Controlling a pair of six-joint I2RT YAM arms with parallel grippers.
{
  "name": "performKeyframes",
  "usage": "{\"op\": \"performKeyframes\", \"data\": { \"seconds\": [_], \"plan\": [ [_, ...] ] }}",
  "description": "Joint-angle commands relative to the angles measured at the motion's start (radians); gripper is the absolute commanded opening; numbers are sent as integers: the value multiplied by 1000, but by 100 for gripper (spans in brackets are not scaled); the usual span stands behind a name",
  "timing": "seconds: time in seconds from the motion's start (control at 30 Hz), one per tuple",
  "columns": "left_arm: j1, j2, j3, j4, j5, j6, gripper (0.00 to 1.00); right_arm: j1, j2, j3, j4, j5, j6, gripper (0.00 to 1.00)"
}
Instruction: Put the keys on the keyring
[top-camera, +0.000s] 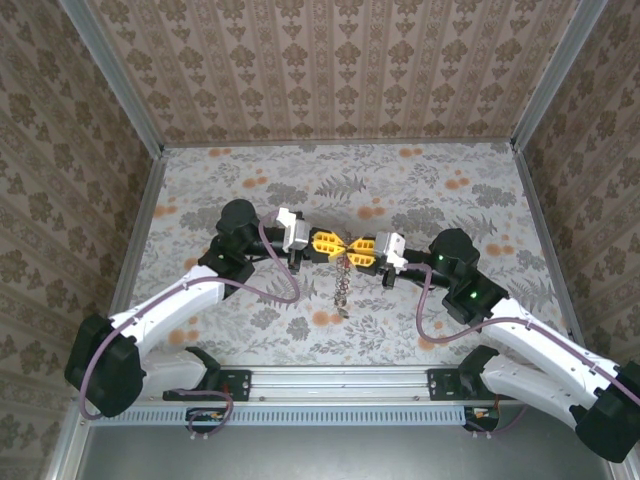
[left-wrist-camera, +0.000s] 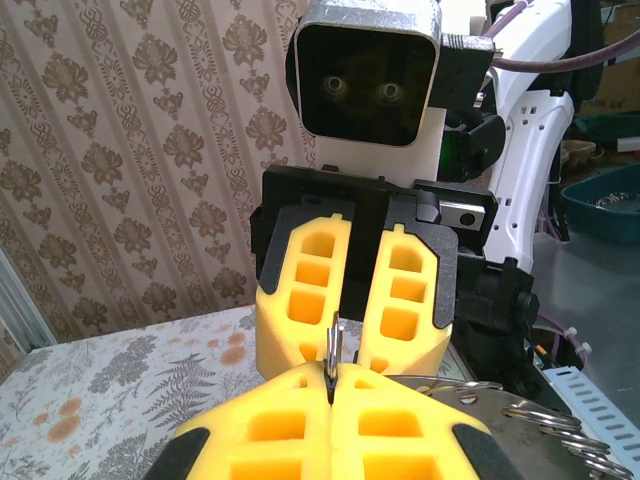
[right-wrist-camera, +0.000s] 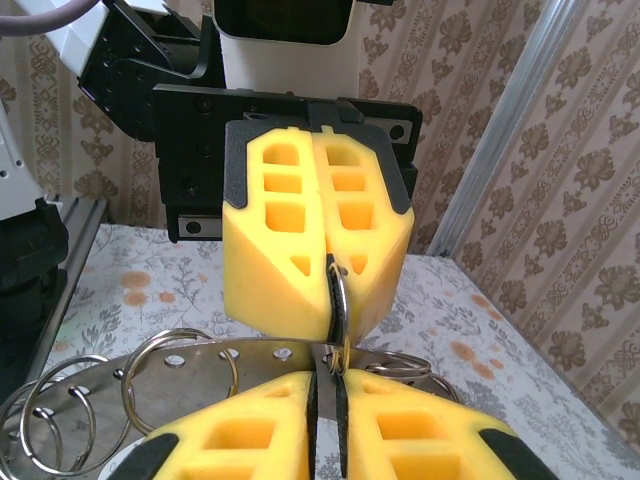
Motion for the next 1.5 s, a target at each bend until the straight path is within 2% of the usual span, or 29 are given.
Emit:
{"op": "performKeyframes", "data": {
  "seconds": [0.0, 0.3, 0.5, 0.67, 0.87, 1.03, 1.1, 1.17, 1.2, 1.33, 1.4, 1.47],
  "plan": [
    [-7, 6, -1, 64, 24, -25, 0, -7, 0, 3, 38, -8, 6, 20],
    [-7, 11, -1, 55, 27, -17, 0, -10, -10, -7, 71, -10, 18, 21],
    [-7, 14, 2, 47, 25, -10, 0, -16, -22, -11, 68, -17, 22, 16],
    [-10, 20, 8, 51, 26, -12, 0, -16, -21, -13, 72, -20, 28, 19],
    [-11, 22, 3, 48, 21, -10, 0, -18, -18, -7, 61, -30, 25, 12],
    [-11, 19, 3, 34, -5, -7, 0, -22, -9, 9, 0, -29, 3, 0],
    [-11, 7, 12, -51, -41, 31, 16, -22, 1, 41, -90, -3, -28, 0],
    [-10, -23, 31, -211, -54, 152, 35, -22, 11, 80, -206, 1, -77, 0],
    [-9, -38, 46, -314, -63, 228, 39, -22, 18, 106, -274, 2, -110, 0],
    [1, -48, 138, -665, -81, 446, 36, -22, 40, 184, -492, 21, -201, 0],
    [2, -35, 168, -769, -88, 504, 33, -22, 43, 204, -546, 34, -225, 0],
    [4, -27, 173, -790, -101, 507, 32, -22, 59, 237, -608, 49, -245, 0]
  ]
}}
